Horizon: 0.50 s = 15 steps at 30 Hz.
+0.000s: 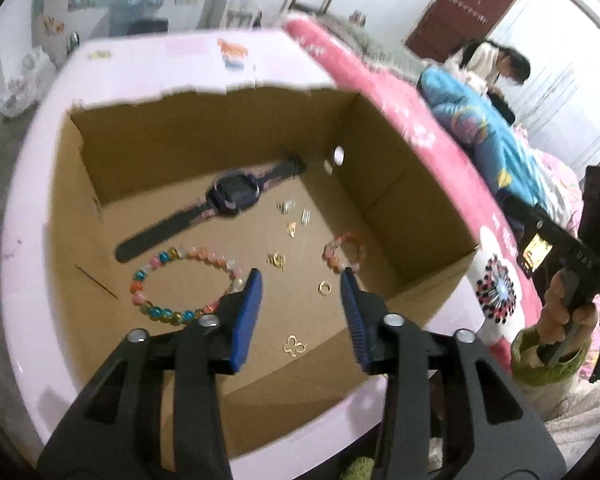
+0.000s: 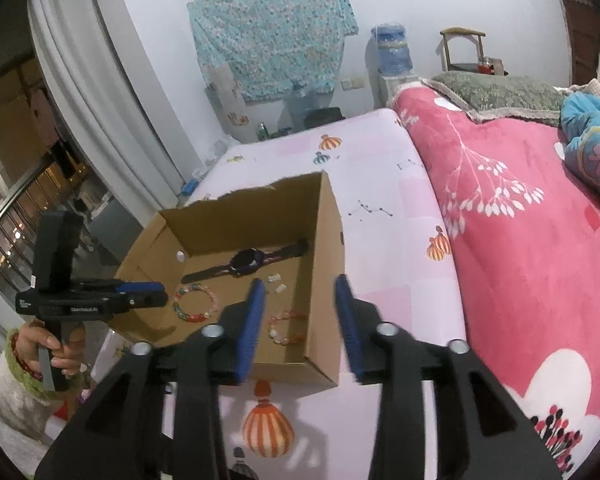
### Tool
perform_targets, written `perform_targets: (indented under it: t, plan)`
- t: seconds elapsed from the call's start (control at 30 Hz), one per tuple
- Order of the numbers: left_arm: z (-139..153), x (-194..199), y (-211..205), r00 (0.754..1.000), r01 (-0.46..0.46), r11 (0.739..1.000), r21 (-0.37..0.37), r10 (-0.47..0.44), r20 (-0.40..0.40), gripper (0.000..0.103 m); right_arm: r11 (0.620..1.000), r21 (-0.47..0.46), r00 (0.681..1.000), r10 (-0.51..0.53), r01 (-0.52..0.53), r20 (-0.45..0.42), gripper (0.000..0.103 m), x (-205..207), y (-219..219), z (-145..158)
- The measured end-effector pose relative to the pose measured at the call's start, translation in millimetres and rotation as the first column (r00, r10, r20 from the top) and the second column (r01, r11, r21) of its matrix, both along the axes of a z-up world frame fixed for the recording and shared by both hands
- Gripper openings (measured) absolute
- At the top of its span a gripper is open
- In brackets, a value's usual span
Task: Organize jewelry
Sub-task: 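Withdraw both tools back from the box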
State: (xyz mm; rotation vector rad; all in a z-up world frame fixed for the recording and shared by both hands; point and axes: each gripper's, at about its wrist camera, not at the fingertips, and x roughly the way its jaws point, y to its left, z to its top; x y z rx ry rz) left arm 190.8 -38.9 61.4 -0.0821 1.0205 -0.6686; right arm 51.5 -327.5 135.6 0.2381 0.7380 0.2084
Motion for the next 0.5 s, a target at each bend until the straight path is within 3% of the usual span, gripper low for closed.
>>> perform_targets:
  t: [0.23,0.37,0.5]
  plan:
    - [38.5,-34.5,34.2,0.978,-0.108,0.988,-0.109,0.125,0.165,0.069,1.0,0.018,1.0,0.005,-0.006,0.012,0.061,-1.1,18.2,4.6]
    - [55.0,-56.4,52.8,0.942,-0.203,0.969,-0.139,0.232,0.243,0.086,1.0,0.022,1.0,0.008,-0.009,0.023,0.074,-4.2,41.5,12.2]
    - [63.9,-76.7,68.8,0.904,-0.302,0.942,-0.143,0.331,0.272,0.092,0.999,-0.048,0.998,-0.008,0.012,0.065,0.088,-18.8,70.5,20.7]
